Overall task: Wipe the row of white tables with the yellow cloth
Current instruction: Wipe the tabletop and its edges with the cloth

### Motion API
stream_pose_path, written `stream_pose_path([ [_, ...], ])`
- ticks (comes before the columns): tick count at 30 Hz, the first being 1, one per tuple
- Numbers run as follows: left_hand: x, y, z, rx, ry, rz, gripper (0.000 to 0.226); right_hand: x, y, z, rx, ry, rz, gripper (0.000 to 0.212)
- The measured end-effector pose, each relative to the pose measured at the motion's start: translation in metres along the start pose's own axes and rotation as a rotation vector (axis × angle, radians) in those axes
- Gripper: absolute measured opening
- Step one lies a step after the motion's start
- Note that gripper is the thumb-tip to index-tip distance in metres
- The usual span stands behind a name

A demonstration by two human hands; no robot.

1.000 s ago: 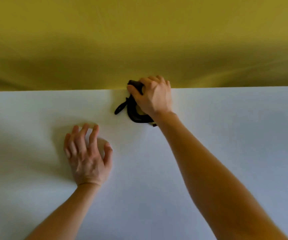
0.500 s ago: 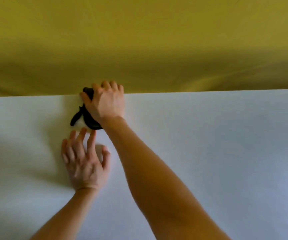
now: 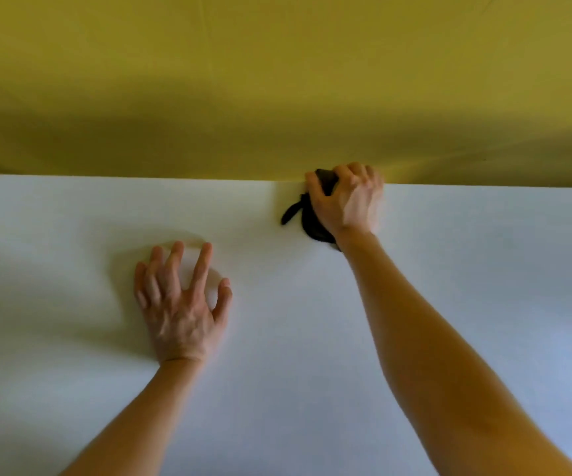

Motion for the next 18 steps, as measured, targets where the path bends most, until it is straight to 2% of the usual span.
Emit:
stream_pose_path([
  [2,0.0,0.0,0.002,0.018,-0.008,0.004,0.055,-0.022,-0.081,0.036,0.035,-0.106,-0.252,0.052],
  [4,0.0,0.0,0.003,0.034,-0.01,0.004,0.054,-0.04,-0.15,0.061,0.082,-0.185,-0.393,0.049],
  [6,-0.001,0.001,0.005,0.047,-0.004,0.015,0.052,-0.046,-0.183,0.069,0.126,-0.229,-0.457,0.044],
  [8,-0.001,0.001,0.006,0.074,0.036,0.041,0.049,-0.04,-0.176,0.067,0.105,-0.264,-0.497,0.044],
  [11,-0.001,0.003,0.005,0.134,0.052,0.061,0.048,-0.017,-0.097,0.041,0.092,-0.213,-0.479,0.047],
  [14,-0.002,0.015,-0.002,0.189,0.034,0.003,0.047,0.016,0.033,-0.007,0.034,-0.12,-0.408,0.047],
  [16,-0.005,0.042,-0.007,0.182,0.028,-0.065,0.049,0.042,0.13,-0.042,-0.051,-0.105,-0.355,0.05],
  [18,-0.011,0.099,-0.005,0.123,0.01,-0.046,0.051,0.064,0.217,-0.079,-0.107,-0.071,-0.265,0.052],
])
Point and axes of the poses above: each hand's wrist, its own x-axis towards the middle knuckle, its own z-axis out of the palm, y = z × x, the point moved 5 cm from there along x, towards the middle knuckle, and after that the axes turned 5 degrees about x, right-handed, at the moved point
